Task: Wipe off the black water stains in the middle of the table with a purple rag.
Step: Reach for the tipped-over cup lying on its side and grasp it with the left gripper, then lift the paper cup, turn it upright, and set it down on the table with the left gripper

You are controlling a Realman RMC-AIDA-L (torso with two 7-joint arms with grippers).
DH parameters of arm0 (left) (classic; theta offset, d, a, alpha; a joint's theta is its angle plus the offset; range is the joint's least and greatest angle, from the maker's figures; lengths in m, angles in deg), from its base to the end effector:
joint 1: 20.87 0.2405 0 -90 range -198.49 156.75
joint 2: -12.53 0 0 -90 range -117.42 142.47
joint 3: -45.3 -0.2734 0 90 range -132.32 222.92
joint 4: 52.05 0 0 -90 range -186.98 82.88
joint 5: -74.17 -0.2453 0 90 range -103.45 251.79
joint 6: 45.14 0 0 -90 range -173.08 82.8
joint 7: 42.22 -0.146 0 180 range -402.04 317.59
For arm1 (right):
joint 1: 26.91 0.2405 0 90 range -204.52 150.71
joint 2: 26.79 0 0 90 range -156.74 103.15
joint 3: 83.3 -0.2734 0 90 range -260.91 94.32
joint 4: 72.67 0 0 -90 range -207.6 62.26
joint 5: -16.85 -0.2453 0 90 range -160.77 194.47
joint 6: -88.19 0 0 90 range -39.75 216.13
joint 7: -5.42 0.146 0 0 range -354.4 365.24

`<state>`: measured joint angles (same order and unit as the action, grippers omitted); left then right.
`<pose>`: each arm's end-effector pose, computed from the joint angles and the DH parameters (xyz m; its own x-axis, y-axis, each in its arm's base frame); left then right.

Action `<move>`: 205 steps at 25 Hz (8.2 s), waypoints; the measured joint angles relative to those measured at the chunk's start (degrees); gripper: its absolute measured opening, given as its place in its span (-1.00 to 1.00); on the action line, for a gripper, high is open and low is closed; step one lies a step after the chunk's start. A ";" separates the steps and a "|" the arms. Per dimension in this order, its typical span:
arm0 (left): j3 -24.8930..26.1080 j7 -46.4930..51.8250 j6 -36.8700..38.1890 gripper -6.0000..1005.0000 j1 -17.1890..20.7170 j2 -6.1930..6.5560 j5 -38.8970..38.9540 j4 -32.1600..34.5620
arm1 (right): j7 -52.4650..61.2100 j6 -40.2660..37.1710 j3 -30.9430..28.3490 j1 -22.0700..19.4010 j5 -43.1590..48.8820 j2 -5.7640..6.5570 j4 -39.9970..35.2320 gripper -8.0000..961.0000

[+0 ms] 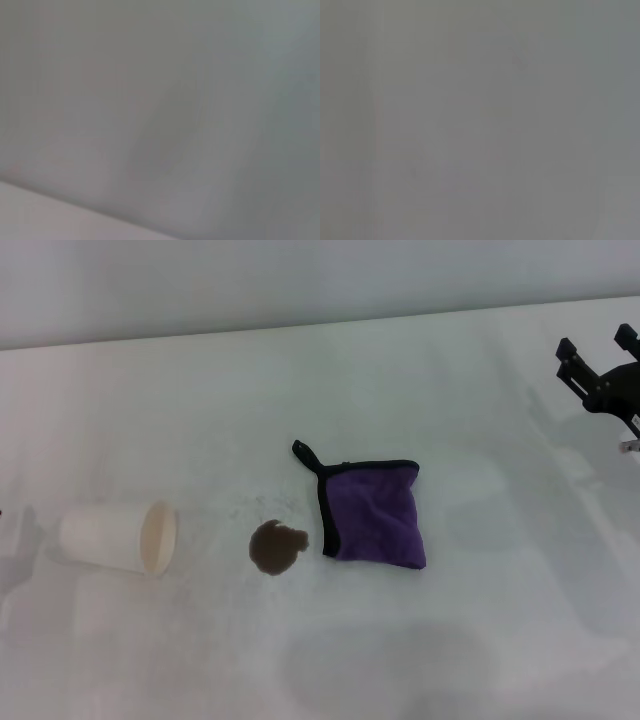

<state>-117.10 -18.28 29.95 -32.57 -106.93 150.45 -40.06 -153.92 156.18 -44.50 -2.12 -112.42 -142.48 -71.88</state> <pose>-0.4089 0.2464 -0.0665 0.4244 0.0693 0.9028 0.9054 -0.0493 -0.4218 0.4136 0.3372 -0.0105 0.7094 -0.0637 -0.7020 -0.7011 -0.1665 -0.6934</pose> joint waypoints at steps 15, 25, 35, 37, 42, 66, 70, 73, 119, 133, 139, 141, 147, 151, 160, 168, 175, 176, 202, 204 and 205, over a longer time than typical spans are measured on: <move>0.12 0.40 1.29 0.75 -0.94 0.27 -0.58 -0.31 | 1.34 -0.07 1.66 -1.37 0.47 0.11 0.52 0.72; -0.53 18.70 11.13 0.75 -5.16 0.94 -5.13 -12.67 | 3.04 -0.20 2.02 -1.37 0.44 0.03 0.58 0.72; -0.63 46.76 22.23 0.75 -20.10 3.13 -29.31 -43.11 | 5.97 -0.43 1.44 -0.91 -0.03 0.06 -0.46 0.71; -0.68 49.42 25.28 0.75 -23.77 4.23 -35.31 -48.36 | 6.10 -0.57 1.38 -0.81 -0.13 0.07 -1.03 0.71; -0.81 46.09 33.95 0.74 -32.31 7.50 -52.09 -56.44 | 8.31 -0.72 -1.02 -0.79 -0.89 0.08 -1.67 0.71; -1.00 15.97 39.81 0.70 -59.60 7.72 -106.76 -72.98 | 8.27 -1.45 -10.87 -0.08 -0.98 -0.43 3.90 0.71; -1.07 12.41 34.19 0.70 -62.01 3.69 -109.99 -75.34 | 8.18 -1.47 -12.18 0.03 -0.98 -0.47 5.83 0.71; -1.06 10.36 30.23 0.69 -63.15 0.92 -112.11 -75.74 | 8.10 -1.59 -12.38 -0.11 -0.94 -0.48 6.96 0.71; -0.81 20.49 7.16 0.62 -61.67 0.43 -116.31 -46.89 | 7.47 -5.94 -13.76 -1.22 -0.99 -0.12 7.38 0.70; -0.76 23.09 2.75 0.60 -59.37 0.43 -116.17 -41.90 | 7.47 -5.94 -13.75 -1.47 -0.57 0.03 7.38 0.69; -0.71 23.50 2.62 0.59 -59.13 0.40 -116.02 -41.02 | 7.47 -5.93 -13.75 -1.58 -0.54 0.08 7.35 0.69; -0.71 23.52 2.61 0.59 -59.10 0.38 -116.00 -40.86 | 7.47 -5.93 -13.75 -1.65 -0.54 0.12 7.32 0.69; -0.72 24.59 2.61 0.58 -59.00 0.36 -115.61 -40.59 | 7.47 -5.93 -13.75 -2.29 -0.55 0.12 6.77 0.69; -0.73 26.28 2.60 0.57 -58.97 0.36 -112.63 -40.74 | 7.47 -5.96 -13.75 -2.41 -0.55 0.11 6.63 0.69; -0.72 28.95 2.87 0.41 -55.12 0.59 -90.58 -41.58 | 7.61 -6.18 -13.52 -2.47 -0.55 0.11 5.82 0.69; -0.73 27.97 1.01 0.37 -41.17 0.37 -61.25 -37.79 | 7.58 -5.97 -12.81 -2.46 -0.26 0.17 5.28 0.68; -0.65 19.43 -0.33 0.37 -27.34 0.35 -38.51 -25.75 | 8.11 -6.13 -11.30 -2.47 1.15 0.26 3.08 0.68; -0.65 17.90 -0.80 0.37 -26.13 0.35 -36.26 -23.71 | 8.15 -6.19 -11.22 -2.46 1.43 0.28 2.83 0.68; -0.53 -7.78 -16.95 0.41 -11.22 -0.43 -9.16 0.32 | 15.17 -6.14 2.86 -3.85 1.92 0.72 -4.50 0.68; -0.54 -7.83 -17.45 0.43 -10.98 -0.43 -9.17 0.36 | 15.17 -6.01 2.87 -3.93 1.92 0.73 -4.57 0.68; -0.54 -7.84 -17.58 0.44 -10.91 -0.43 -9.18 0.37 | 15.17 -5.98 2.90 -3.93 1.92 0.73 -4.57 0.68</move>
<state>-117.65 -26.12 12.37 -43.48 -107.36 141.28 -39.70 -138.75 150.20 -41.60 -6.06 -110.50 -141.75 -76.45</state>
